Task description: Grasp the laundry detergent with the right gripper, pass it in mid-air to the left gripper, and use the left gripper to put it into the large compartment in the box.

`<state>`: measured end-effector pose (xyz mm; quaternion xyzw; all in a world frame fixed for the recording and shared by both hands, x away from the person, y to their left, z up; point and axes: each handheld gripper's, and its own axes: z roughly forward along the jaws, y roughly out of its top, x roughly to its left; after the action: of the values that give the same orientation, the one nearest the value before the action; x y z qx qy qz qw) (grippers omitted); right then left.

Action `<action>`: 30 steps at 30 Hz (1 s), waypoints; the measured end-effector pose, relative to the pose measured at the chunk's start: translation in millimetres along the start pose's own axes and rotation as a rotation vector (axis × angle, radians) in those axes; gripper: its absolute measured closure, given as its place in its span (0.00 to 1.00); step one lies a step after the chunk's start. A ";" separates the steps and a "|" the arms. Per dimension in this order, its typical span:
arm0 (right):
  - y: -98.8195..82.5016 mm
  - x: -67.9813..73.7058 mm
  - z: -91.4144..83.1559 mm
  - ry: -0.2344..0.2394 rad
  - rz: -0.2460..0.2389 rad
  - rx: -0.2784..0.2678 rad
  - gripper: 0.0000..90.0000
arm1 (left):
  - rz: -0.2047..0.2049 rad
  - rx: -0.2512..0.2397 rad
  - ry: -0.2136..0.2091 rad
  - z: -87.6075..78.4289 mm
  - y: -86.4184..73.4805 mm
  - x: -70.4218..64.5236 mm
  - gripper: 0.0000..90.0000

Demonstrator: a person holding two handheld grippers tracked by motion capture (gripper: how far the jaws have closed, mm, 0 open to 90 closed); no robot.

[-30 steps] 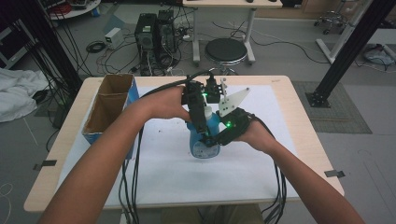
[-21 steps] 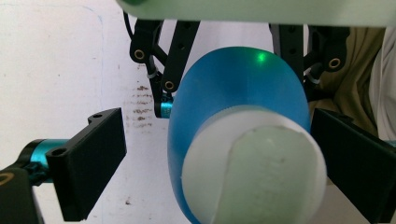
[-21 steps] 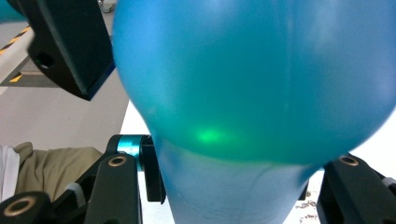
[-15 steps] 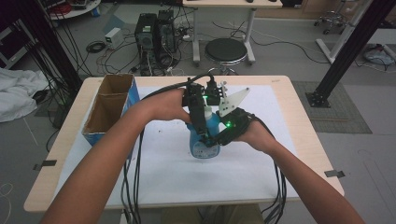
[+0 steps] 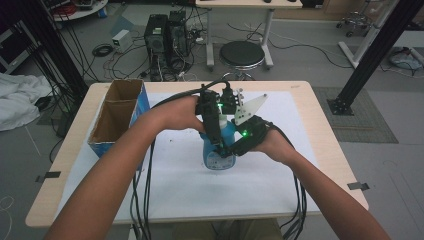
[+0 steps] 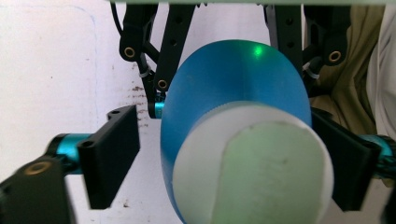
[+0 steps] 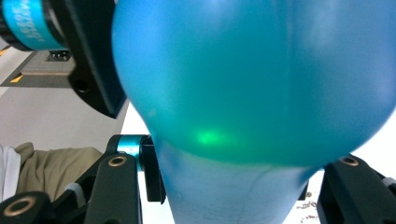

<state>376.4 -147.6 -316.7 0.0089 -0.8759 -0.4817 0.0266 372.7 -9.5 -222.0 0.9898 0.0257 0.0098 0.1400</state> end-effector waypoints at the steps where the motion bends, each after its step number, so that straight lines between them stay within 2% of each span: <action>1: 0.0 0.0 -0.3 -0.001 -0.001 -0.002 0.50 | 0.003 -0.001 0.001 0.0 0.1 0.0 0.20; 5: 0.0 -0.2 -0.1 -0.003 0.002 -0.001 0.50 | -0.003 -0.007 0.005 -0.7 0.3 -0.5 0.23; 30: 0.1 0.2 1.7 0.002 0.003 0.002 0.50 | 0.026 -0.008 0.011 -0.6 0.2 -2.6 0.37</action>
<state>376.1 -146.1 -317.5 0.0083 -0.8763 -0.4809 0.0280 370.1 -9.7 -221.4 0.9894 0.0134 0.0173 0.1435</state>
